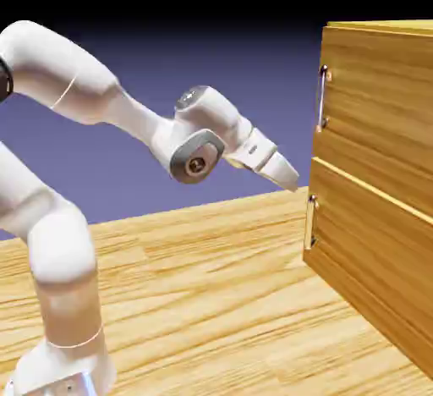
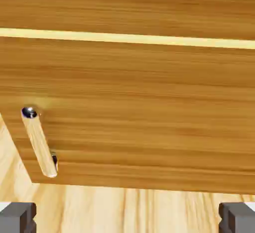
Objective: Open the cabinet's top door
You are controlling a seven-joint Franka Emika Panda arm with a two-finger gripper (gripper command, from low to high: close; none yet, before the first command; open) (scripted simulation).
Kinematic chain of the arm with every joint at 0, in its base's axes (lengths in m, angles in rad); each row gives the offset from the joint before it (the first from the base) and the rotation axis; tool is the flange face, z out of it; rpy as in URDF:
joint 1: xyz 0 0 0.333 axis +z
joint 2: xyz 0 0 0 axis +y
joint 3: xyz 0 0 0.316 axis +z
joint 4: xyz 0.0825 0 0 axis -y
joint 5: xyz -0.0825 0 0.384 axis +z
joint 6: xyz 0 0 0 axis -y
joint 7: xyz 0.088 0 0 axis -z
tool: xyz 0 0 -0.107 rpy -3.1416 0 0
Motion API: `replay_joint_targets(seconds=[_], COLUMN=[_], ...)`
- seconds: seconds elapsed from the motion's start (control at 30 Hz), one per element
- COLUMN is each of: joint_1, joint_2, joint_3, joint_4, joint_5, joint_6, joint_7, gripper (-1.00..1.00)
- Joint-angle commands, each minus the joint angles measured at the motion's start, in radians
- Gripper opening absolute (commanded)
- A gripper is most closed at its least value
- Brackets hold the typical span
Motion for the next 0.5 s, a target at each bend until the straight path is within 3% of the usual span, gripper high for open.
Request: replay_joint_targets(seconds=[0.0,0.47], joint_1=[-0.019,-0.286], joint_2=[-0.005,-0.076], joint_3=[0.02,0.293], joint_4=[0.011,0.172], joint_5=[0.044,0.653], joint_6=[-0.002,-0.024], joint_7=[-0.03,-0.449], gripper=[1.0,1.0])
